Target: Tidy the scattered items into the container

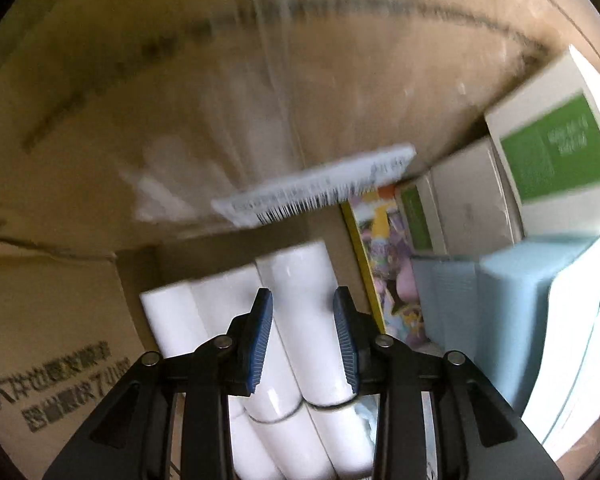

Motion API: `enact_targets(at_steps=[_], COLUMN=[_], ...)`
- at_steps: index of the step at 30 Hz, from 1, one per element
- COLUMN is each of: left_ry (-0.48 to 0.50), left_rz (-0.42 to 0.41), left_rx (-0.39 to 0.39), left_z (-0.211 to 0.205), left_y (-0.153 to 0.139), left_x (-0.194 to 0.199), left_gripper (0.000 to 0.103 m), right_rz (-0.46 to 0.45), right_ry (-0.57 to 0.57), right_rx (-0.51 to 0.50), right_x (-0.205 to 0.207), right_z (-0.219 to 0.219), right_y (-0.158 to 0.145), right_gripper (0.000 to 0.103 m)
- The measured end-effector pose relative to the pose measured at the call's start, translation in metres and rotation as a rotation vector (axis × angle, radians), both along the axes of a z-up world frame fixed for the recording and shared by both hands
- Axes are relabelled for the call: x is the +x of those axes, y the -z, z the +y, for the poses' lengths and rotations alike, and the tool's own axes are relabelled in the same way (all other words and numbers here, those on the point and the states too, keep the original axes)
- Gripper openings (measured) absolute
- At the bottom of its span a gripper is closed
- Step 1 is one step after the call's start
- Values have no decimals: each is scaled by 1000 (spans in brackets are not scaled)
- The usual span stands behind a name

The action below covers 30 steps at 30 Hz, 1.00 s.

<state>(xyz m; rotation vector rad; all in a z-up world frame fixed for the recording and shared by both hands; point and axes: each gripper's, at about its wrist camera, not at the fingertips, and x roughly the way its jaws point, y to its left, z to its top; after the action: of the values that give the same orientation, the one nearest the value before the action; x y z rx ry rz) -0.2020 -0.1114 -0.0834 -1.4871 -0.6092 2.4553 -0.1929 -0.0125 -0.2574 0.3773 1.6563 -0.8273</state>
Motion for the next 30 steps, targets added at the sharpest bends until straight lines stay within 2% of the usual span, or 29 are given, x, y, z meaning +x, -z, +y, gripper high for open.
enact_targets(at_steps=[7, 13, 17, 20, 24, 26, 30], left_ry=[11, 1, -3, 7, 28, 47, 95], left_rz=[-5, -10, -9, -8, -12, -28, -65], left_rx=[-35, -53, -94, -162, -223, -249, -338], left_z=[5, 8, 18, 29, 50, 62, 88], left_y=[-1, -5, -8, -9, -11, -10, -7], left_x=[0, -1, -3, -4, -5, -6, -8], left_gripper=[22, 23, 32, 33, 36, 45, 50], right_rz=[21, 56, -33, -91, -151, -159, -248], right_ry=[-6, -33, -9, -42, -65, -92, -88], right_rx=[25, 101, 154, 136, 109, 75, 51], right_x=[-3, -7, -16, -23, -31, -36, -51], right_z=[2, 4, 9, 17, 22, 25, 20], right_y=[1, 1, -19, -43, -69, -80, -108], right_gripper=[28, 28, 28, 30, 42, 47, 47])
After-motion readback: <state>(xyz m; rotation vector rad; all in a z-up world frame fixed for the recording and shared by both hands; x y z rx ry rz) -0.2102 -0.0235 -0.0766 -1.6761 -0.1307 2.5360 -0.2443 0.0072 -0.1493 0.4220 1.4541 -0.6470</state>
